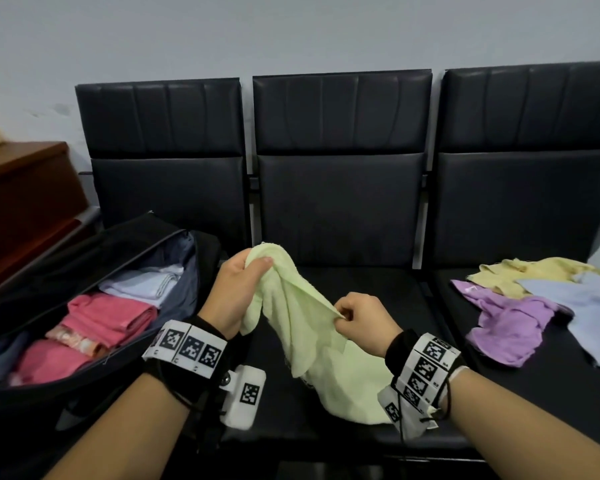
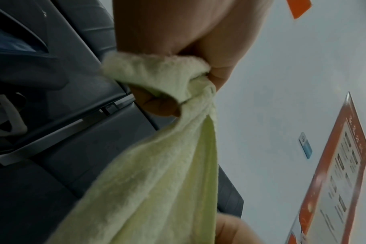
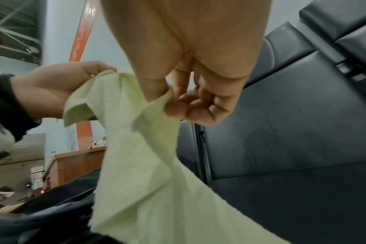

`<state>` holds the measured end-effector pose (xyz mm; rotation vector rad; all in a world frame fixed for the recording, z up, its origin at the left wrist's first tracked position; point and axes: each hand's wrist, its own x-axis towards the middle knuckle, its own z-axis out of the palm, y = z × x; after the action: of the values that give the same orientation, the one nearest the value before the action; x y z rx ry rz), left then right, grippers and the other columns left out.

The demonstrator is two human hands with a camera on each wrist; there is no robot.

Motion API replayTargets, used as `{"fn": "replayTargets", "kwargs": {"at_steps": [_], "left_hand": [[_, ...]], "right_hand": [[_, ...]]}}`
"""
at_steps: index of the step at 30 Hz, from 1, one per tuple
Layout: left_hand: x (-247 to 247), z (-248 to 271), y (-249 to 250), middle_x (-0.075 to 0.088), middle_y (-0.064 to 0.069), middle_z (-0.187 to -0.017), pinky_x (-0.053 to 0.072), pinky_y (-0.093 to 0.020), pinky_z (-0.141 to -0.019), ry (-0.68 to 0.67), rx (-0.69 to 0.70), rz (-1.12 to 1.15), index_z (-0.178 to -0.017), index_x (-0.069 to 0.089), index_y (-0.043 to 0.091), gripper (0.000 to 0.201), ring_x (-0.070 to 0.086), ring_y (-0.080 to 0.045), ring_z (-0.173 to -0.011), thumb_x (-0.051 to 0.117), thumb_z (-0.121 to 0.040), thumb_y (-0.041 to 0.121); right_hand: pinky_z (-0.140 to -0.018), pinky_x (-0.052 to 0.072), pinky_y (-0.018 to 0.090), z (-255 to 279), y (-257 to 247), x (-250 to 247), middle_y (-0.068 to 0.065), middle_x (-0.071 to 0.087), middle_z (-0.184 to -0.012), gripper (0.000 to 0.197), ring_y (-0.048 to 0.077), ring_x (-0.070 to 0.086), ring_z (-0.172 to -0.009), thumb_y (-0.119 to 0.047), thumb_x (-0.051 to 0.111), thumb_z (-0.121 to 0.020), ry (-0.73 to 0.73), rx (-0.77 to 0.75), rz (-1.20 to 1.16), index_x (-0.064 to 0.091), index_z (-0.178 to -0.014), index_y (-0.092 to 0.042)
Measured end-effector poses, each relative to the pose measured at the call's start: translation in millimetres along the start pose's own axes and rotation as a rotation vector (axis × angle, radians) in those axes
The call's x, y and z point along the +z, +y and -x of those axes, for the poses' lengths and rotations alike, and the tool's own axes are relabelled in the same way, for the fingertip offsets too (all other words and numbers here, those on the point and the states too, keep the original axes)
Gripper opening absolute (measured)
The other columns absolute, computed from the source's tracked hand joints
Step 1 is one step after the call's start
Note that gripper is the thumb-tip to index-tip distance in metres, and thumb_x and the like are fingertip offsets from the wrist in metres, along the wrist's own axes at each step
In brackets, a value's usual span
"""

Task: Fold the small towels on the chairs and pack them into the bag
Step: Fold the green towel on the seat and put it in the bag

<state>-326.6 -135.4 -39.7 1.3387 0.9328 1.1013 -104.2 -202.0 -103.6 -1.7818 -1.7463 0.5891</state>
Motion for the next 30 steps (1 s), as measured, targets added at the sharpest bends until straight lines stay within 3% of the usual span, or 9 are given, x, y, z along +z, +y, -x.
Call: {"fn": "replayTargets", "kwargs": {"at_steps": [6, 8, 10, 13, 15, 18, 23, 26, 30], "left_hand": [[-21, -8, -12, 0.072, -0.019, -0.101, 0.052, -0.036, -0.075, 0.163, -0.194, -0.104, -0.1, 0.068, 0.004, 0.017, 0.069, -0.032, -0.093, 0.057, -0.094, 0.016], [-19, -10, -22, 0.066, -0.015, -0.115, 0.051, -0.033, -0.079, 0.18, -0.226, -0.29, -0.119, 0.061, 0.004, 0.027, 0.065, -0.026, -0.097, 0.061, -0.095, 0.016], [-8, -6, -24, 0.055, -0.005, -0.126, 0.046, -0.026, -0.086, 0.111, -0.162, -0.415, -0.135, 0.053, 0.009, 0.048, 0.057, -0.014, -0.106, 0.07, -0.091, 0.015], [15, 3, -17, 0.06, 0.003, -0.13, 0.042, -0.026, -0.104, -0.171, 0.033, -0.499, -0.132, 0.058, 0.019, 0.056, 0.054, -0.008, -0.123, 0.079, -0.08, 0.011], [27, 8, -10, 0.069, 0.008, -0.112, 0.05, -0.027, -0.096, -0.328, 0.129, -0.539, -0.121, 0.063, 0.027, 0.048, 0.064, -0.006, -0.108, 0.077, -0.077, 0.013], [38, 12, -4, 0.07, 0.002, -0.082, 0.056, -0.036, -0.075, -0.321, 0.24, -0.654, -0.104, 0.067, 0.031, 0.028, 0.067, -0.016, -0.078, 0.071, -0.081, 0.016], [38, 14, -2, 0.073, -0.003, -0.077, 0.056, -0.046, -0.073, -0.191, 0.219, -0.476, -0.081, 0.074, 0.019, 0.009, 0.069, -0.025, -0.077, 0.07, -0.087, 0.016], [34, 12, -4, 0.071, 0.002, -0.071, 0.053, -0.035, -0.065, -0.078, 0.127, -0.396, -0.076, 0.073, 0.02, 0.015, 0.064, -0.013, -0.065, 0.066, -0.085, 0.011], [25, 13, -7, 0.071, -0.01, -0.075, 0.052, -0.036, -0.065, -0.179, 0.101, -0.423, -0.083, 0.07, 0.019, 0.006, 0.064, -0.015, -0.066, 0.067, -0.086, 0.015]], "right_hand": [[-0.067, 0.052, 0.033, -5, 3, -26, -0.002, 0.069, -0.076, 0.017, 0.016, 0.065, -0.074, -0.02, 0.059, -0.092, 0.123, 0.043, -0.158, 0.068, -0.077, -0.021], [-0.061, 0.05, 0.03, -7, -8, -34, -0.006, 0.07, -0.075, 0.017, 0.008, 0.063, -0.069, -0.019, 0.061, -0.092, 0.159, -0.022, -0.29, 0.071, -0.08, -0.024], [-0.06, 0.053, 0.028, -7, -23, -37, -0.01, 0.073, -0.081, 0.019, 0.005, 0.066, -0.072, -0.018, 0.06, -0.092, 0.124, -0.08, -0.344, 0.075, -0.086, -0.027], [-0.078, 0.055, 0.029, -9, -42, -35, -0.009, 0.075, -0.092, 0.024, 0.006, 0.068, -0.088, -0.012, 0.057, -0.091, 0.038, -0.14, -0.279, 0.075, -0.092, -0.027], [-0.079, 0.055, 0.033, -8, -51, -32, -0.005, 0.073, -0.092, 0.02, 0.011, 0.067, -0.087, -0.011, 0.059, -0.088, 0.034, -0.165, -0.271, 0.072, -0.091, -0.027], [-0.074, 0.054, 0.042, -4, -55, -29, 0.003, 0.069, -0.086, 0.015, 0.023, 0.064, -0.079, -0.017, 0.066, -0.085, 0.094, -0.148, -0.348, 0.064, -0.09, -0.03], [-0.064, 0.051, 0.031, 2, -52, -21, 0.004, 0.065, -0.082, 0.019, 0.016, 0.059, -0.067, -0.015, 0.074, -0.084, 0.132, -0.115, -0.553, 0.062, -0.096, -0.023], [-0.064, 0.053, 0.05, 7, -49, -15, 0.014, 0.068, -0.081, 0.006, 0.026, 0.06, -0.063, -0.016, 0.072, -0.086, 0.033, -0.076, -0.47, 0.067, -0.087, -0.014], [-0.071, 0.055, 0.042, 3, -48, -18, 0.005, 0.072, -0.082, 0.011, 0.018, 0.066, -0.073, -0.019, 0.065, -0.092, 0.063, -0.101, -0.383, 0.074, -0.087, -0.018]]}}
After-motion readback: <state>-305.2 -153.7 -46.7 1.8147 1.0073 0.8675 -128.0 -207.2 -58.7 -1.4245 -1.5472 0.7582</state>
